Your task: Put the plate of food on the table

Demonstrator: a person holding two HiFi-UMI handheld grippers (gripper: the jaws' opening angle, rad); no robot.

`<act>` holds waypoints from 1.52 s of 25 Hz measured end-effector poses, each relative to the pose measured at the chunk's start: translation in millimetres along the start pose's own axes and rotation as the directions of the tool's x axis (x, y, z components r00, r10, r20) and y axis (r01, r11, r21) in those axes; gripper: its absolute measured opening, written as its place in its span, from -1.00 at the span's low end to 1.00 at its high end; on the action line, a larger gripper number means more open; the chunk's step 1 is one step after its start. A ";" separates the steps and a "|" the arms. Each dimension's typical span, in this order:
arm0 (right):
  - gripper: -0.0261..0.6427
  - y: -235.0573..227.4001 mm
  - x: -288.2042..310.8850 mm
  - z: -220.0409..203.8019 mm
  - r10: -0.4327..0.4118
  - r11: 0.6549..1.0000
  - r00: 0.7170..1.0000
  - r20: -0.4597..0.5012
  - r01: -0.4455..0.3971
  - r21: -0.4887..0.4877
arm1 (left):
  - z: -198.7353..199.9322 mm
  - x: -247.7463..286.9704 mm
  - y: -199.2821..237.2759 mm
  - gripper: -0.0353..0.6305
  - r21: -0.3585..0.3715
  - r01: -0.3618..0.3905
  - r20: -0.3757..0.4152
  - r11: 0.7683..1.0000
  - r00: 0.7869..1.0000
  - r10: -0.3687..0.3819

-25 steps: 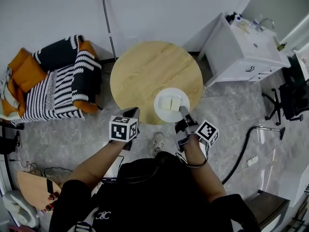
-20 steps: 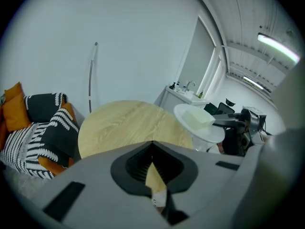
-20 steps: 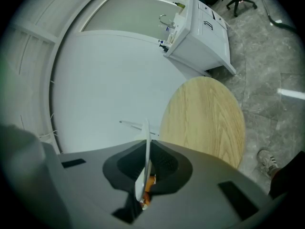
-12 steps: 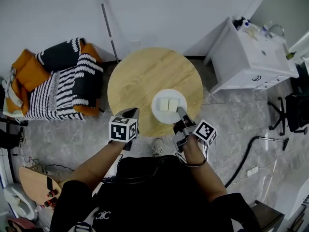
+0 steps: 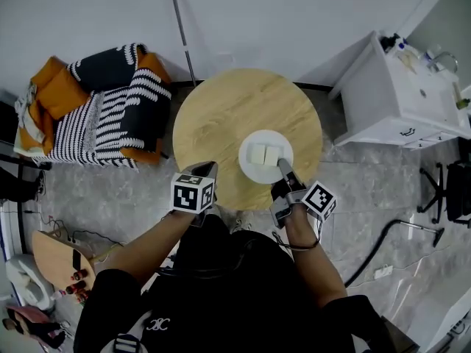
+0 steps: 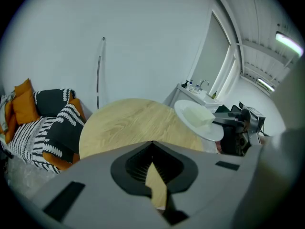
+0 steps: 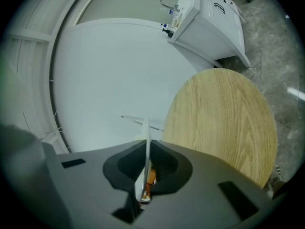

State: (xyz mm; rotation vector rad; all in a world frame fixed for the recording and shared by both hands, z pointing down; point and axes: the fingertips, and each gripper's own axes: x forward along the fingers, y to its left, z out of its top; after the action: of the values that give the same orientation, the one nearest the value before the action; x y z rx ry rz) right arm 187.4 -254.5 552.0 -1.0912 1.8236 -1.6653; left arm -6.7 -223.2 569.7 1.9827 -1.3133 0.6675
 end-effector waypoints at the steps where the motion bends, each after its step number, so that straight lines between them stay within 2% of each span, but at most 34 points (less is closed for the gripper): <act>1: -0.85 -0.3 2.2 -1.5 -0.001 1.000 1.000 -0.006 0.001 -0.004 | -1.0 0.7 1.3 -0.88 -0.002 0.001 -0.004 1.000 1.000 -0.001; 18: -0.85 -24.9 40.1 -10.9 -0.096 0.995 0.995 -0.022 0.096 -0.020 | 24.2 21.1 30.3 -0.88 0.032 0.054 -0.027 0.998 0.998 -0.053; 38: -0.85 -62.6 84.9 -42.7 -0.219 0.976 0.974 -0.051 0.218 -0.029 | 18.8 12.4 82.2 -0.88 -0.003 0.046 -0.043 0.999 0.998 -0.047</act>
State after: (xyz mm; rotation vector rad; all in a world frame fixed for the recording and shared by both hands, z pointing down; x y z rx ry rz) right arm 120.4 -292.3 635.9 -1.3097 1.8150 -1.8171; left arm -77.5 -267.7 586.4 1.9801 -1.2380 0.6829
